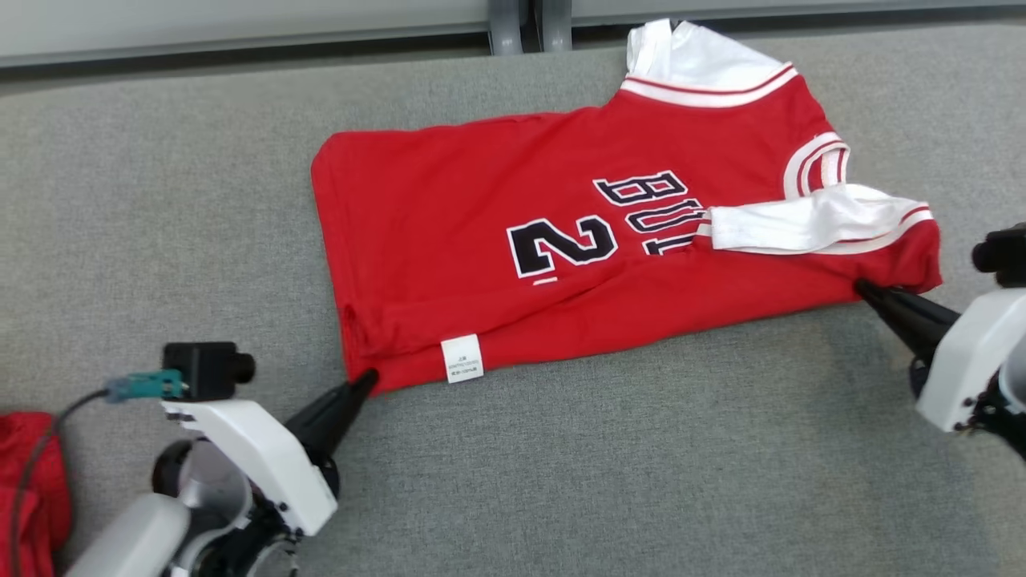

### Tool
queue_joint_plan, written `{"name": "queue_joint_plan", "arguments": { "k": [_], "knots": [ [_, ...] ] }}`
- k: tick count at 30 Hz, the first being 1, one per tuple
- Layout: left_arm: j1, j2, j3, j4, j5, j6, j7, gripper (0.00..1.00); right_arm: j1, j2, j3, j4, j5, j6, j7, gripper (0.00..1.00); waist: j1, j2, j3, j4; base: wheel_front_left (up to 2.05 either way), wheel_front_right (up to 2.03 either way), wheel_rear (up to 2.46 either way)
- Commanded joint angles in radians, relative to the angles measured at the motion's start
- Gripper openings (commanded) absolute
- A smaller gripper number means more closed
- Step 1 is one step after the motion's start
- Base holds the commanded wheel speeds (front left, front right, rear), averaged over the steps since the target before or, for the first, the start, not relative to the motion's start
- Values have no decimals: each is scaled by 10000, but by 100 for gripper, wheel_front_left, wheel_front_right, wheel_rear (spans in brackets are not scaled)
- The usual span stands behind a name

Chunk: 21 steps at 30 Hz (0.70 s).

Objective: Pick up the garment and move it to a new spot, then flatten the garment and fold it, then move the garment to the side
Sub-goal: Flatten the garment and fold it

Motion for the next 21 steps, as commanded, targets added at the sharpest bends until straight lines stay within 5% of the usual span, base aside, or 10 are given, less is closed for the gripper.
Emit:
{"name": "queue_joint_plan", "arguments": {
  "k": [1, 14, 21],
  "knots": [
    [88, 149, 131, -142, -113, -34, 65, 0, -62, -236, -79, -81, 172, 1, 166, 0, 0, -1, -145, 5, 0, 0, 0],
    [1653, 1114, 692, -2582, -1076, 423, 555, 0, 1712, -2080, -1155, -1856, 1850, -2, 2061, 0, 0, -1, -798, -6, 0, 0, 0],
    [3118, 776, 380, -2543, -821, 667, -254, 0, 3751, -1577, -1669, -2352, 1648, 0, 1739, 0, 0, -1, -753, -41, 0, 0, 0]
  ]
}}
